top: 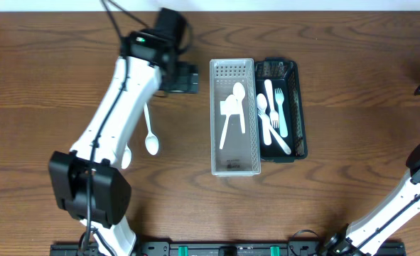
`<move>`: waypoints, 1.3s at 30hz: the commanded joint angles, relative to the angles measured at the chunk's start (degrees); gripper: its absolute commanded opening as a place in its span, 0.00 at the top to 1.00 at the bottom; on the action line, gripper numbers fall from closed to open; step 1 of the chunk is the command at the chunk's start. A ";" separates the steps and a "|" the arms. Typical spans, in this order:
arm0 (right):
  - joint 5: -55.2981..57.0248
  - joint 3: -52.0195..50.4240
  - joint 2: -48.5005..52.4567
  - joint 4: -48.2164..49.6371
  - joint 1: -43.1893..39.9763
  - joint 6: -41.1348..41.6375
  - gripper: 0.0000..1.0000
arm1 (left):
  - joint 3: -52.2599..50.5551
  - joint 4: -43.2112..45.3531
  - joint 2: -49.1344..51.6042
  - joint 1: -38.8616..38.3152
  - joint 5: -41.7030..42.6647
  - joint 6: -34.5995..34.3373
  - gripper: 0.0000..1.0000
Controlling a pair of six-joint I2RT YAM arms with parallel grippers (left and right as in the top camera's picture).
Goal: Pack container
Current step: 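Return the left gripper over the last white spoons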
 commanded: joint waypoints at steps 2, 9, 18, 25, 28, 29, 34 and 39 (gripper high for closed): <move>-0.22 -0.07 0.37 -0.02 -0.52 -0.81 0.01 | -4.22 -0.79 -0.37 3.63 -1.92 -0.04 0.02; -0.22 -0.07 0.37 -0.04 -0.52 -0.81 0.01 | -12.57 0.31 -0.37 4.92 -1.92 -8.22 0.02; -0.22 -0.07 0.37 -0.04 -0.52 -0.81 0.01 | -19.58 5.46 -0.37 6.23 -1.46 -12.79 0.02; -0.22 -0.07 0.37 -0.04 -0.52 -0.81 0.01 | -22.12 10.05 -0.37 10.54 5.60 -11.63 0.02; -0.22 -0.07 0.37 -0.02 -0.52 -0.81 0.01 | -23.15 12.07 -0.37 11.13 5.64 -9.33 0.02; -0.22 -0.07 0.37 -0.02 -0.52 -0.81 0.01 | -23.43 12.63 -0.37 11.10 5.64 -7.89 0.02; -0.22 -0.07 0.37 -0.02 -0.52 -0.81 0.01 | -24.74 13.18 -0.37 10.91 5.60 -5.64 0.02; -0.22 -0.07 0.37 -0.04 -0.52 -0.81 0.01 | -25.27 13.62 -0.11 10.91 4.44 -5.68 0.02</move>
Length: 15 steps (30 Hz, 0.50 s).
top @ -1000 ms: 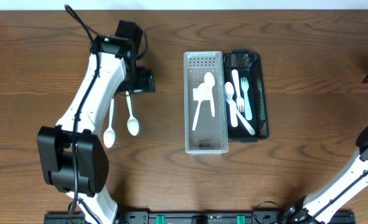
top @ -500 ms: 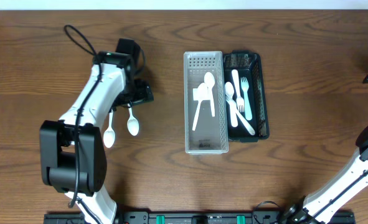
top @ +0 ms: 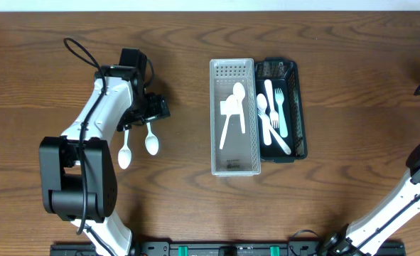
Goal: Pack container
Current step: 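Return the left gripper over the last white spoons, then lower the left gripper and grasp a white spoon handle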
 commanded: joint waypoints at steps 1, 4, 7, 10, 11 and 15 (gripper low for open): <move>-0.22 -0.07 0.37 -0.02 -0.52 -0.81 0.01 | -0.57 0.31 -0.07 -0.02 -0.92 1.40 0.02; -0.22 -0.07 0.37 -0.02 -0.52 -0.81 0.01 | -0.57 0.96 0.31 -0.02 -2.69 1.44 0.02; -0.22 -0.07 0.37 0.00 -0.52 -0.81 0.01 | -0.57 1.60 1.09 -0.02 -2.62 1.95 0.02; -0.22 -0.07 0.37 -0.02 -0.52 -0.81 0.01 | -0.57 2.03 2.62 -0.20 -2.62 2.95 0.02; -0.22 -0.07 0.37 -0.02 -0.59 -0.81 0.01 | -0.57 2.05 3.19 -0.26 -2.60 2.95 0.02; -0.22 -0.07 0.37 -0.02 -0.61 -0.81 0.01 | -0.57 1.99 6.08 -0.42 -2.54 3.15 0.02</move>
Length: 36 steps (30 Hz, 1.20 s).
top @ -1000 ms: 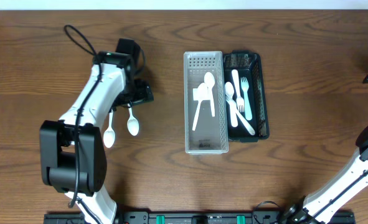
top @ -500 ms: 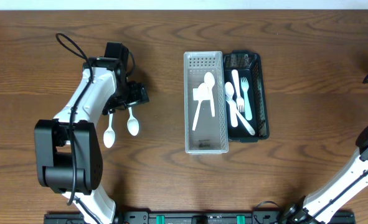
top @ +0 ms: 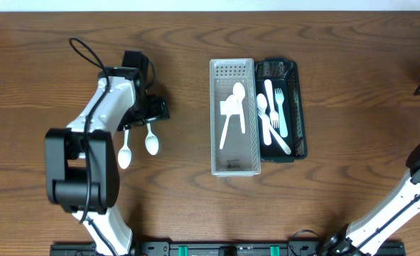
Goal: Pack container
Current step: 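Lower the left gripper and grasp a white spoon handle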
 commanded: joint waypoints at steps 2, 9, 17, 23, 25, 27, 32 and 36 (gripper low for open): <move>-0.22 -0.07 0.37 -0.04 -0.61 -0.81 0.01 | -0.42 -0.13 3.08 -0.28 -0.81 1.20 0.02; -0.22 -0.07 0.37 -0.04 -0.61 -0.81 0.01 | -0.42 0.15 3.63 -0.28 -0.61 2.97 0.02; -0.22 -0.07 0.37 -0.04 -0.61 -0.81 0.01 | -0.42 1.73 4.13 -0.37 -0.13 6.58 0.02; -0.22 -0.07 0.37 -0.02 -0.61 -0.81 0.01 | -0.42 3.76 4.31 -0.37 3.28 6.56 0.02; -0.22 -0.07 0.37 -0.04 -0.61 -0.81 0.01 | -0.42 3.91 4.31 -0.37 3.26 6.56 0.02; -0.22 -0.07 0.37 -0.04 -0.61 -0.81 0.01 | -0.42 3.91 4.31 -0.37 3.26 6.56 0.02; -0.22 -0.07 0.37 -0.04 -0.61 -0.81 0.01 | -0.42 4.07 4.39 -0.37 3.21 6.60 0.02; -0.22 -0.07 0.37 -0.04 -0.61 -0.81 0.01 | -0.42 4.11 4.39 -0.37 3.21 6.99 0.02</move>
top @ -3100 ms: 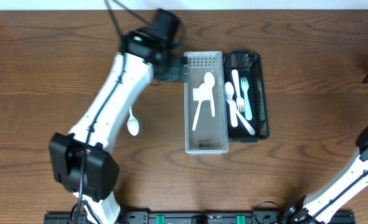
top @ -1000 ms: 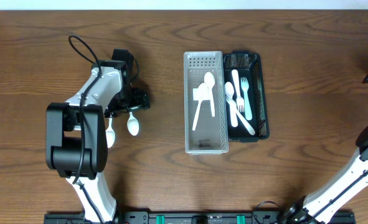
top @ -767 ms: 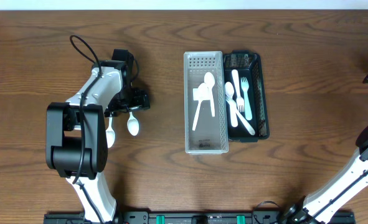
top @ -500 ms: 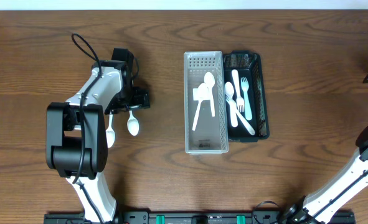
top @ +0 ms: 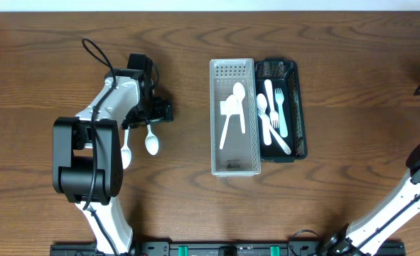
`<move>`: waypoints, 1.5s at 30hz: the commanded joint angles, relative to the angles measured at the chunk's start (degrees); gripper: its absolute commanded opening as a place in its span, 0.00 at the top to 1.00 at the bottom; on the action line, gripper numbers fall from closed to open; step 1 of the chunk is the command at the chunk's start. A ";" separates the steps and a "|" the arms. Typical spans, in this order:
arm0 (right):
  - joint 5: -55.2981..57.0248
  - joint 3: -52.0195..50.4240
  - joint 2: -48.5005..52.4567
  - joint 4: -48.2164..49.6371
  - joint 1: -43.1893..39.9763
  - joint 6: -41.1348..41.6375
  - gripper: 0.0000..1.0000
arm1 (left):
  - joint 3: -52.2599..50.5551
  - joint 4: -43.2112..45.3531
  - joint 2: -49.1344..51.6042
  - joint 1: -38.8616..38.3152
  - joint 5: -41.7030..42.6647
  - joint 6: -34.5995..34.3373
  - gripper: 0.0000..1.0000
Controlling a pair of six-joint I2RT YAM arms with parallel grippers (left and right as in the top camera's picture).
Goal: Pack container
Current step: 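Lower the left gripper and grasp a white spoon handle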
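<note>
A white slotted tray [top: 232,165] stands mid-table and holds two white spoons [top: 232,107]. Against its right side stands a black mesh basket [top: 300,107] with white forks and a spoon [top: 272,114]. Two more white spoons lie on the wood at the left: one [top: 151,144] with its handle running up under my left gripper [top: 157,112], the other [top: 125,153] partly behind the left arm. My left gripper hangs low over the upper end of that handle, and its jaws cannot be made out from above. My right gripper shows only as a dark shape at the right edge.
The left arm's base and upper link [top: 85,171] stand on the left side of the table. The right arm's white link crosses the lower right corner. A black rail [top: 217,249] runs along the front edge.
My left gripper has shifted slightly to the right over the spoon's handle, and the arm's elbow has moved a little right as well. Both loose spoons lie where they did.
My left gripper was first up beside the white tray's top left corner, away from the loose spoons. Then it stood over the handles of the two spoons on the left. It has stayed there, edging right. The tray and basket contents have not changed.
</note>
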 commanded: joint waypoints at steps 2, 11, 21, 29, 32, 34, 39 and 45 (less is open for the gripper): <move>-0.22 -0.07 0.37 -0.02 -0.61 -0.81 0.01 | -0.39 0.04 0.74 -0.17 0.17 1.42 0.02; -0.22 -0.07 0.37 -0.02 -0.61 -0.81 0.01 | -0.39 -0.15 0.74 -0.17 -2.38 1.42 0.02; -0.22 -0.07 0.37 -0.02 -0.61 -0.81 0.01 | -0.42 -0.31 0.74 -0.17 -2.40 1.42 0.02; -0.22 -0.07 0.37 -0.02 -0.61 -0.81 0.01 | -0.94 0.44 0.79 -0.17 -2.38 1.42 0.02; -0.22 -0.07 0.37 -0.02 -0.61 -0.81 0.01 | -1.11 0.48 0.85 -0.17 -2.40 1.44 0.02; -0.22 -0.07 0.37 0.00 -0.61 -0.81 0.01 | -1.33 0.46 0.85 -0.17 -2.40 1.44 0.02; -0.22 -0.07 0.37 0.00 -0.61 -0.81 0.01 | -1.57 0.50 0.85 -0.17 -2.40 1.44 0.02; -0.22 -0.07 0.37 -0.02 -0.61 -0.81 0.01 | -2.38 0.68 0.87 -0.17 -2.40 1.42 0.02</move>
